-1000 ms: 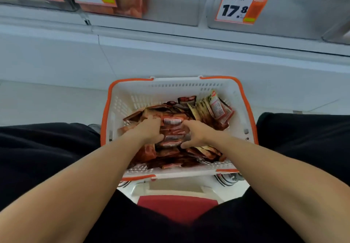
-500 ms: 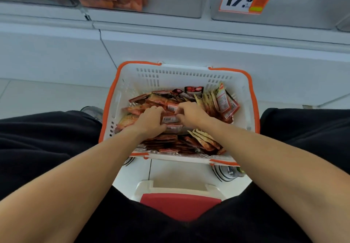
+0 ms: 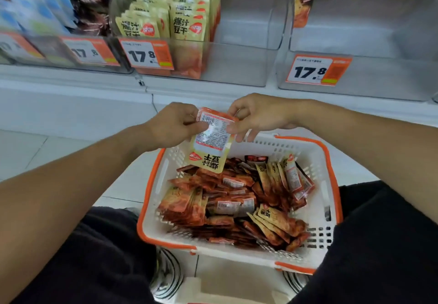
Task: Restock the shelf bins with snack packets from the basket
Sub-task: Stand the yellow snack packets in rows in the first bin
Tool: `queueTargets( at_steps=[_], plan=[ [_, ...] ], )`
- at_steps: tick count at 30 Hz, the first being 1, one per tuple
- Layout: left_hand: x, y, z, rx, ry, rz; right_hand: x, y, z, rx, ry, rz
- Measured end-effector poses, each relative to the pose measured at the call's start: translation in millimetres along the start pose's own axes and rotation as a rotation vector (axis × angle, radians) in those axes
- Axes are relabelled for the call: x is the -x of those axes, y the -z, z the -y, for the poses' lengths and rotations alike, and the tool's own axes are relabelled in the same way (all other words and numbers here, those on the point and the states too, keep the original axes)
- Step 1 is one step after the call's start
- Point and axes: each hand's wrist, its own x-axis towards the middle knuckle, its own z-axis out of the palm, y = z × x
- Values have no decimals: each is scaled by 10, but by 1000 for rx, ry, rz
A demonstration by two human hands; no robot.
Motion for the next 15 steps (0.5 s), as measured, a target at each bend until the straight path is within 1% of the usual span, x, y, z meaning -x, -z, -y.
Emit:
queueTargets(
  at_steps=[2, 6, 7, 8, 10, 11, 12, 13, 15],
  plan=[
    [-31, 130, -102, -15, -27, -21, 27, 48, 60, -36, 54, -34],
    [-139, 274, -412, -63, -114, -38, 33, 134, 140, -165, 134, -238],
    [-146, 328, -504, -86, -102, -59, 41, 163, 148, -175, 162, -284],
    [-159, 388, -566, -76, -47, -91, 58, 189, 152, -188, 194, -332],
    [-163, 504, -613, 73, 216, -124, 83, 209, 131, -243, 274, -423],
    [-135, 530, -618, 170, 353, -93, 95, 203, 116, -256, 318, -448],
    [-105, 524, -613, 262, 447, -38, 109, 178, 107, -254, 359, -446],
    [-87, 491, -583, 351, 499, 10, 128, 141, 102, -257, 396, -417],
    [-55, 370, -511, 507, 512, 50, 173, 36, 90, -265, 434, -336]
  ],
)
